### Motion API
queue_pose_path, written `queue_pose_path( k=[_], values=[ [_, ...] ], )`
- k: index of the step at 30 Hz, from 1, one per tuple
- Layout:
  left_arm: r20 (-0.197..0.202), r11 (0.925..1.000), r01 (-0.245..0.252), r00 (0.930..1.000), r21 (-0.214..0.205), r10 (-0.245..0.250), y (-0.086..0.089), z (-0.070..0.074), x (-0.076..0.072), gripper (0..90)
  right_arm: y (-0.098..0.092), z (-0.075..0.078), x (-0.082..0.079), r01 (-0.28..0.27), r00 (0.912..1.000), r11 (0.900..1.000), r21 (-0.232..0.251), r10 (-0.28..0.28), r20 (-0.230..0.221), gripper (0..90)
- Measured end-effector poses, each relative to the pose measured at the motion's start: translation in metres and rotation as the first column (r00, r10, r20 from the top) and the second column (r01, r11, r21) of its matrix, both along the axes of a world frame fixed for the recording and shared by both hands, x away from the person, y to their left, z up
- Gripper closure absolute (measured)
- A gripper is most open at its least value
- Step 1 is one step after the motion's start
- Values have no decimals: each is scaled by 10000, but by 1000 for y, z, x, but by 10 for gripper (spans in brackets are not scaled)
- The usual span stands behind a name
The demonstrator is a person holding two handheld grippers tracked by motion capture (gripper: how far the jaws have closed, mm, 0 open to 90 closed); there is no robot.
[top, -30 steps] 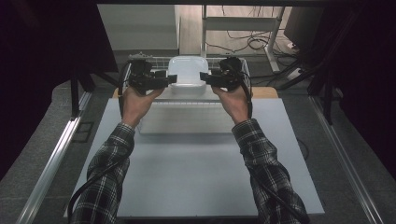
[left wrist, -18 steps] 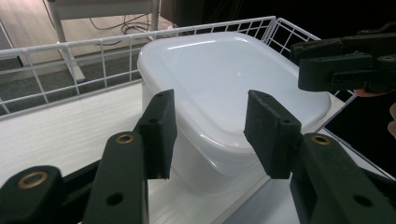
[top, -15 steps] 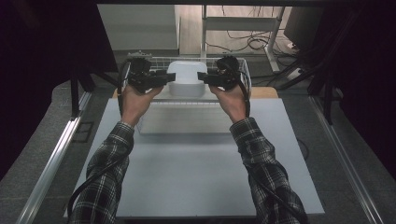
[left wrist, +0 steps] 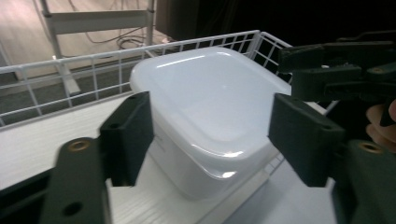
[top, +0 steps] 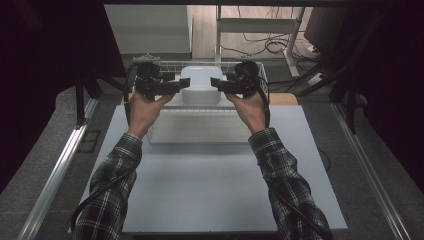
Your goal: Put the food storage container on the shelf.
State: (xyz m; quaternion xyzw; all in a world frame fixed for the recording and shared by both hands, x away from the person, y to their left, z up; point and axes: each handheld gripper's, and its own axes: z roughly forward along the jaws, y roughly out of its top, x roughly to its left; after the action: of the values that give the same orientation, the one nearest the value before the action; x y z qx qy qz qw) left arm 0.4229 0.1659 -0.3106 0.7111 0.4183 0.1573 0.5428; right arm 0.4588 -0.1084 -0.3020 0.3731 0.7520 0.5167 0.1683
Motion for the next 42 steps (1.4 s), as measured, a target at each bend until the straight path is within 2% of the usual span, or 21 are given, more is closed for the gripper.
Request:
queue_pose_path(
  k=[2, 5, 9, 13, 19, 25, 33, 36, 42],
  values=[
    [9, 10000, 66, 10000, 55, -66, -1, -1, -3, 182, -1, -1, -3, -255, 9996, 9997, -13, 255, 90, 130],
    [-72, 9995, 244, 9997, 208, -243, -1, -5, -8, 126, -1, -4, -9, -346, 9989, 9990, -283, 354, 304, 51],
    [-123, 9988, 448, 9989, 184, -446, 1, -13, -13, 88, -1, -9, -17, -348, 9981, 9962, -798, 387, 475, 16],
    [-161, 9976, 480, 9988, 491, -472, 2, -21, -19, 77, -5, -15, -23, -571, 9973, 9960, -685, 600, 412, 11],
    [-90, 9968, 515, 9987, 603, -511, 2, -34, -27, 46, -9, -24, -28, -692, 9970, 9949, -729, 716, 306, 8],
    [277, 9937, 544, 9980, 976, -574, 1, -41, -35, 52, -13, -29, -33, -751, 9963, 9937, -832, 782, 355, 8],
    [551, 9925, 715, 9955, 987, -772, 0, -49, -45, 70, -14, -34, -41, -987, 9938, 9898, -1028, 1033, 408, 8],
    [566, 9924, 846, 9943, 899, -899, 2, -52, -48, 70, -14, -37, -45, -1068, 9924, 9879, -1126, 1129, 495, 8],
    [654, 9903, 958, 9926, 1007, -1027, 4, -59, -57, 66, -14, -39, -54, -1218, 9897, 9838, -1313, 1305, 592, 8]
  ],
)
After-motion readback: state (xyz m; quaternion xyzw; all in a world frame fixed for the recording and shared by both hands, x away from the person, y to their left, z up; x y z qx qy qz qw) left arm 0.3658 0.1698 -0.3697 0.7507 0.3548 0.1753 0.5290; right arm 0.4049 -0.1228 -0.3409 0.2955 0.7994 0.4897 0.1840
